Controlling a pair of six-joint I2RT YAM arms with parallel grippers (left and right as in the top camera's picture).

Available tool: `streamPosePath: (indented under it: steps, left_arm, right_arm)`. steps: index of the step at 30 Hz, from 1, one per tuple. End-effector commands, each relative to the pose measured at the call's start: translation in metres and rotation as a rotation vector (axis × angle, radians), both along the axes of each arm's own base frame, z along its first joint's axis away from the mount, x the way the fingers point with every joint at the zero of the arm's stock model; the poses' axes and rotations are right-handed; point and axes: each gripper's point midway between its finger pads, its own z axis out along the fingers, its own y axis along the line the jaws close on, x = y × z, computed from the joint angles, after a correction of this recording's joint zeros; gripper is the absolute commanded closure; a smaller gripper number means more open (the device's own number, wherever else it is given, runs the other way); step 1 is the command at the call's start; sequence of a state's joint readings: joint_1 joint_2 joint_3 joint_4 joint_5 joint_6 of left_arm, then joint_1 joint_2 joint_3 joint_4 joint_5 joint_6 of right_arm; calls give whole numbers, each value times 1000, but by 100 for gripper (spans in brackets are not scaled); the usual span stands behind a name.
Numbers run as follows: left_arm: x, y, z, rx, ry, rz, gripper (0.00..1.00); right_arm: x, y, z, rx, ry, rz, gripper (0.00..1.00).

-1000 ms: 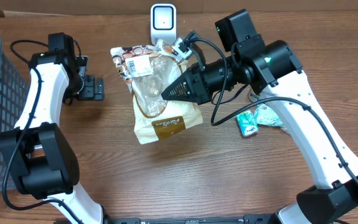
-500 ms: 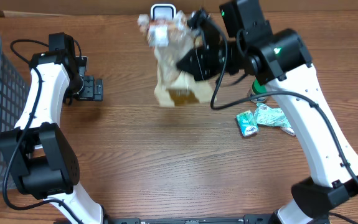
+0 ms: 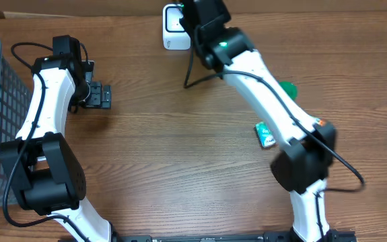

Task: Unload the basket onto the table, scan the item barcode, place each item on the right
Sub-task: 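Hold the bag at the scanner with the right gripper, release left, then carry the bag right and set it beside the Knorr bottle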

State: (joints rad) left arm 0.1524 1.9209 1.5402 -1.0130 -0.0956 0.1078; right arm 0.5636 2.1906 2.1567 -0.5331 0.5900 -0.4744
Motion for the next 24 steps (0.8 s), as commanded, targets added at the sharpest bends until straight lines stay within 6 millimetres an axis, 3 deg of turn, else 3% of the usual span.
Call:
streamPosePath:
  steps: [1, 8, 15, 19, 24]
  left_arm:
    - [4, 1, 4, 13, -10, -13, 0]
    - [4, 1, 4, 12, -10, -13, 0]
    - [4, 1, 4, 13, -10, -13, 0]
    - [4, 1, 4, 13, -10, -13, 0]
    - [4, 1, 4, 13, -10, -13, 0]
  right_arm:
    - [21, -25, -17, -388, -31, -84, 96]
    - [52, -7, -61, -389, -108, -87, 96]
    - [59, 4, -111, -500, -44, -14, 96]
    - [59, 5, -120, -504, -33, -11, 96]
    - [61, 6, -113, -486, -62, -19, 96]
